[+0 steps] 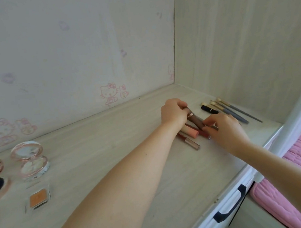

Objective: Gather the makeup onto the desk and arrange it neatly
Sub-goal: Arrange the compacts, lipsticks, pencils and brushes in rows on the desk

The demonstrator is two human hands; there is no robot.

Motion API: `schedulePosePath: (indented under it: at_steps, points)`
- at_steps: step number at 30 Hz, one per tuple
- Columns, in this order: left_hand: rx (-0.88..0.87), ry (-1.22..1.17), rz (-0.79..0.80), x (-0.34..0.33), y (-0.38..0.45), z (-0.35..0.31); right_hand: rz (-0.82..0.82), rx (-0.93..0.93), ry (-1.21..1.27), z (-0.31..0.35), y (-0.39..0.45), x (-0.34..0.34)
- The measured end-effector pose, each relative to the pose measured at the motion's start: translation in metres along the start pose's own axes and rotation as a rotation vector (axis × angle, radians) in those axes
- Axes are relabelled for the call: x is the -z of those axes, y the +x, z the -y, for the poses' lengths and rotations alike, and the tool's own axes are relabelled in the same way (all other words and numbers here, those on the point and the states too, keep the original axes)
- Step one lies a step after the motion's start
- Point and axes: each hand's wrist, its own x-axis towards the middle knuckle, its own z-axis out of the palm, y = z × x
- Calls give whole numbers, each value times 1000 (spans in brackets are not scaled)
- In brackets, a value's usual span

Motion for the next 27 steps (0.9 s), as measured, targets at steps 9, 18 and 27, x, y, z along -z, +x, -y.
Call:
schedulePosePath:
  at_steps: [9,18,27]
  points:
    - [45,-432,116,11,-25,-26,-90,-116,311,11,-6,9]
    - [73,-602,135,84,-60,-17,32,-241,986,67,-21,29]
    - [153,-634,107,168,-129,25,237,-219,1289,140,-52,14]
